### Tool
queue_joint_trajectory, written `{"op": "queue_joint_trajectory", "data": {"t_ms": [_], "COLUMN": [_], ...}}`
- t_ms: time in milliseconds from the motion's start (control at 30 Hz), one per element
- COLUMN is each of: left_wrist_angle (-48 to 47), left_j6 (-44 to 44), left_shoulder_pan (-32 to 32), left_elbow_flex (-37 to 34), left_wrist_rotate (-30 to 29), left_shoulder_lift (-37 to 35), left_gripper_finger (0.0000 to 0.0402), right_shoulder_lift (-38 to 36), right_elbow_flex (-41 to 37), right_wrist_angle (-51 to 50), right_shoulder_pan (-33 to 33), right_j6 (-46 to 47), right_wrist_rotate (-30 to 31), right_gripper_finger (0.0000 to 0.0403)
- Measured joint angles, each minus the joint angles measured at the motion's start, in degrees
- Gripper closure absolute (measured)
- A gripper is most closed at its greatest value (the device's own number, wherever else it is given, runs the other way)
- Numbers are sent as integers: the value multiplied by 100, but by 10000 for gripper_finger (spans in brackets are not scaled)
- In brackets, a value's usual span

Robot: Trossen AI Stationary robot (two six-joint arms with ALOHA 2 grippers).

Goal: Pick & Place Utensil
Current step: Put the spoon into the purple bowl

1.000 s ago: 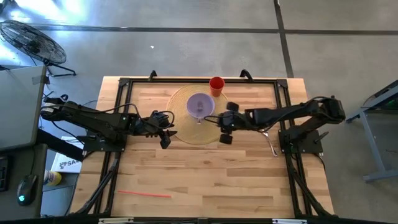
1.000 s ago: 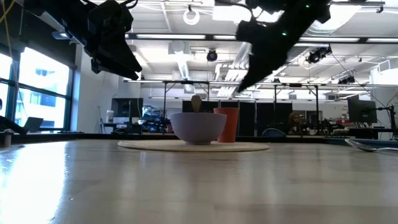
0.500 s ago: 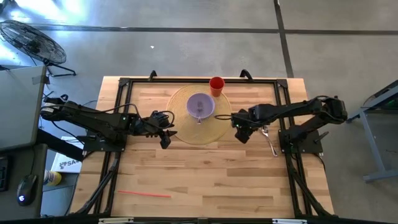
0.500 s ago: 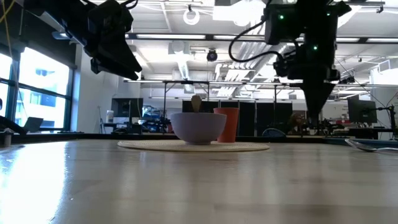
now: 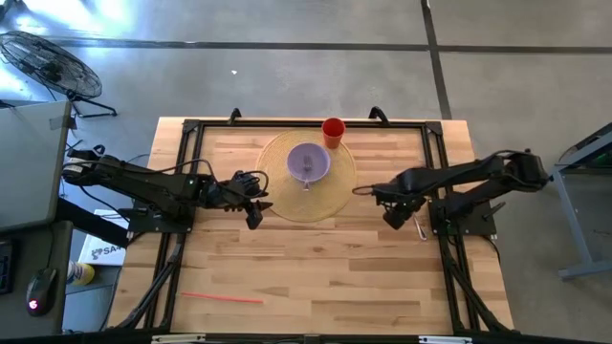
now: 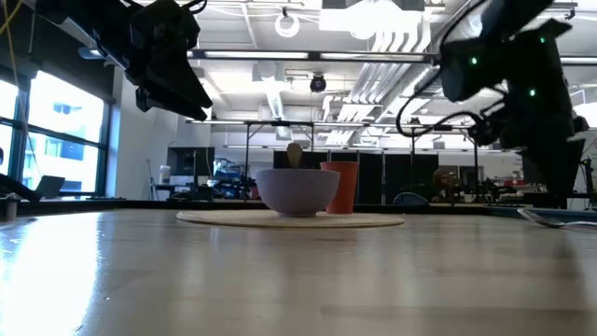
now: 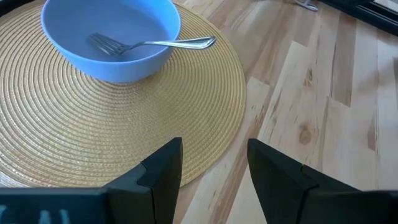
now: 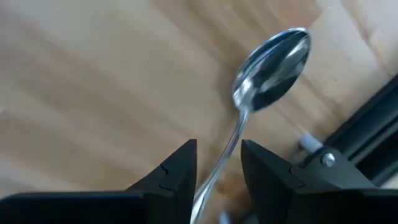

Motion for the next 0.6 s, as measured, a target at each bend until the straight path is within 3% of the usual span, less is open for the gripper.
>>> {"op": "queue_joint_trajectory", "data": {"t_ms": [433,600], "left_wrist_angle": [39,39], "left_j6": [0,-2], "left_shoulder_pan": [0,0], "left_elbow_flex": [0,0], "left_wrist_rotate": [-7,-9], "left_shoulder_lift": [0,0], "left_gripper_finger": [223,223], "right_shoulder_lift": [-135,-144], "right_elbow_flex": [-975,-1056], "right_wrist_angle": [808,1162], "right_shoulder_pan": [-828,-830], "right_j6": [-145,-335], "right_wrist_rotate": [-405,-719], "right_gripper_finger": [285,315]}}
